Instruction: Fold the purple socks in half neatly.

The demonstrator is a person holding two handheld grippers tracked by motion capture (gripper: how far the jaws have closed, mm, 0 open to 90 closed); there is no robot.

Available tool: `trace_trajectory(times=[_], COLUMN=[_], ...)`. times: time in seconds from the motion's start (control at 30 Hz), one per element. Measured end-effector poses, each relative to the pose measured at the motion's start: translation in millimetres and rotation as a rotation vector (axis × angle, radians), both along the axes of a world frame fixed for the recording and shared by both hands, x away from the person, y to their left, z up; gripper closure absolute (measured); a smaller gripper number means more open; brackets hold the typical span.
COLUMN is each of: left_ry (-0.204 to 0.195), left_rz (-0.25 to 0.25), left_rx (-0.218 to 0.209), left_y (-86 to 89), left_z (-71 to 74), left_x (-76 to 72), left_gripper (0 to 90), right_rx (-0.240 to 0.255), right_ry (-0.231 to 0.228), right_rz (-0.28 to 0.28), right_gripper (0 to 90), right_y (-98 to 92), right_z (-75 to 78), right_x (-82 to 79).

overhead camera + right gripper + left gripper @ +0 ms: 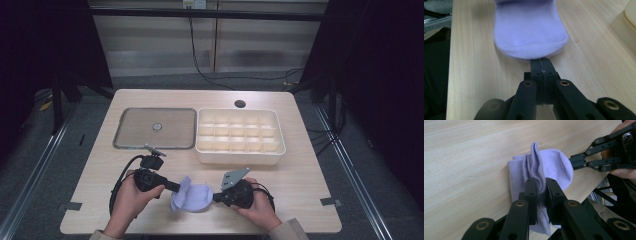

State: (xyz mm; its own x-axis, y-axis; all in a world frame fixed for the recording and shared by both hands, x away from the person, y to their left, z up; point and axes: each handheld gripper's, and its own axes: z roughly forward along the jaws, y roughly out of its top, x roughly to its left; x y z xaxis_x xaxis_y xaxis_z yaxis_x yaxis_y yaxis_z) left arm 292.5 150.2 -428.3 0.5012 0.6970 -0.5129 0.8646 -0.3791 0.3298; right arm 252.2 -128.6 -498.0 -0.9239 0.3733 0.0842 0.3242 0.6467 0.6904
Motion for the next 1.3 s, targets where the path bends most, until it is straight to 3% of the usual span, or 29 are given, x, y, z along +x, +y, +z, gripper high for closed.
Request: trace_trajectory(times=[0.53,0.8,1.3], left_ry=[0.0,0.001,-0.016], left_rz=[-0.033,-0.029,-0.062], left_rx=[0.032,0.026,0.057], left_y=[-23.3,-29.4,-39.6], left_z=[-0.6,-1.2,-0.9], left_x=[0.4,0.7,0.7], left_gripper=[81.0,81.0,80.9], right_rx=[0.001,0.001,0.003], right_ry=[-0.006,-0.004,-0.003], right_rz=[0.012,0.013,0.012], right_gripper=[89.9,89.9,89.9], right_y=[1.4,1.5,1.5], right_z=[-0.3,-0.3,-0.5], right_x=[-0.2,-0.3,-0.2])
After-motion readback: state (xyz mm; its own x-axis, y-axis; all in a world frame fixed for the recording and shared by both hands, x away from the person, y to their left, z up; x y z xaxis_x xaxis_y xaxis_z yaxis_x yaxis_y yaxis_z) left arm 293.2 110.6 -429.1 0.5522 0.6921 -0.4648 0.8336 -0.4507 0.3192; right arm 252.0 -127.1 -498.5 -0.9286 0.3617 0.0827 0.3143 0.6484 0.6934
